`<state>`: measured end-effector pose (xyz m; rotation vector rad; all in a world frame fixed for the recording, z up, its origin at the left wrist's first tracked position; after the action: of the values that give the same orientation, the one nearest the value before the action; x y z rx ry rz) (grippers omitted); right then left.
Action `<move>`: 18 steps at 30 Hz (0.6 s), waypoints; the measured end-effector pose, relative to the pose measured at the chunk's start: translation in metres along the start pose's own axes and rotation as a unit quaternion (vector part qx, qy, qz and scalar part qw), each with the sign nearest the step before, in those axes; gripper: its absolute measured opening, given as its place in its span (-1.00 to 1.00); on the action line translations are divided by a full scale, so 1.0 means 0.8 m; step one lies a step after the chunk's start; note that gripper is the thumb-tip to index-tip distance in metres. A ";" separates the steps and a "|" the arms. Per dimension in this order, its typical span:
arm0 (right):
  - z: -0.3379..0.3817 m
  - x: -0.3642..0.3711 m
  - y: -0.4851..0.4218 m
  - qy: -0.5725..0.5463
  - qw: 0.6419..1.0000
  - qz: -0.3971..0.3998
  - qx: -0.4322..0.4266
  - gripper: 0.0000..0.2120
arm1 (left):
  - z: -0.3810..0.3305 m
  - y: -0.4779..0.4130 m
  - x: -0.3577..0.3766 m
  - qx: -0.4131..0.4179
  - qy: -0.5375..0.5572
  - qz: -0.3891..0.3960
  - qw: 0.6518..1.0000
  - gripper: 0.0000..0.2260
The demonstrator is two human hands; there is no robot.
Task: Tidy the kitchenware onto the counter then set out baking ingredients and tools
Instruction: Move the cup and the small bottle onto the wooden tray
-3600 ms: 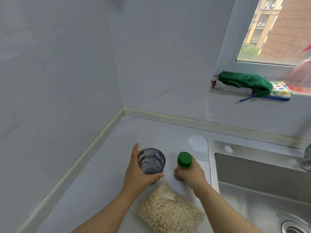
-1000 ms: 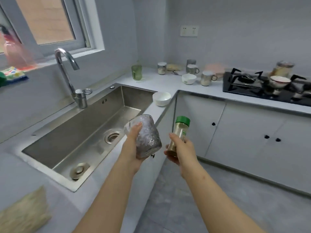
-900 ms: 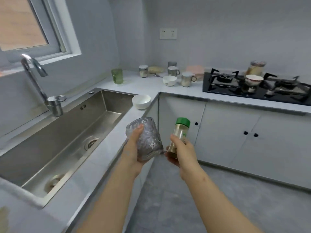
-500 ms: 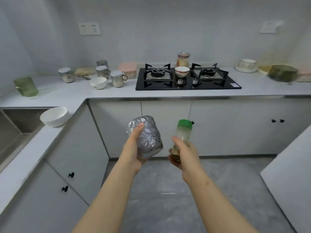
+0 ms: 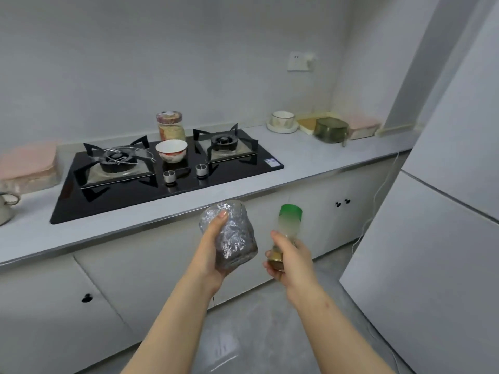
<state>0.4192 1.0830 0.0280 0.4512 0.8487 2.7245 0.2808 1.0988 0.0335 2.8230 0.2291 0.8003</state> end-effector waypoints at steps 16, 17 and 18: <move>0.223 -0.130 -0.274 -0.056 0.997 -0.040 -0.024 -0.87 | 0.084 -0.281 0.269 -0.033 -0.039 0.092 0.995 -0.77; 0.243 -0.140 -0.293 -0.047 0.998 -0.038 -0.026 -0.88 | 0.087 -0.298 0.290 -0.033 -0.039 0.087 0.995 -0.75; 0.259 -0.148 -0.305 -0.044 0.998 -0.039 -0.025 -0.87 | 0.089 -0.311 0.305 -0.032 -0.038 0.083 0.995 -0.72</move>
<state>0.6386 1.3441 0.0222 0.5114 0.7584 2.6268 0.5004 1.3785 0.0392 2.8328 -0.0433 0.7179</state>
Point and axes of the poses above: each hand's wrist, its own y-axis away from the middle knuckle, its own x-axis out of the palm, z = x × y, the point moved 4 cm from there along -y, towards the middle knuckle, and after that the axes turned 12 degrees about x, right-handed, at the moved point
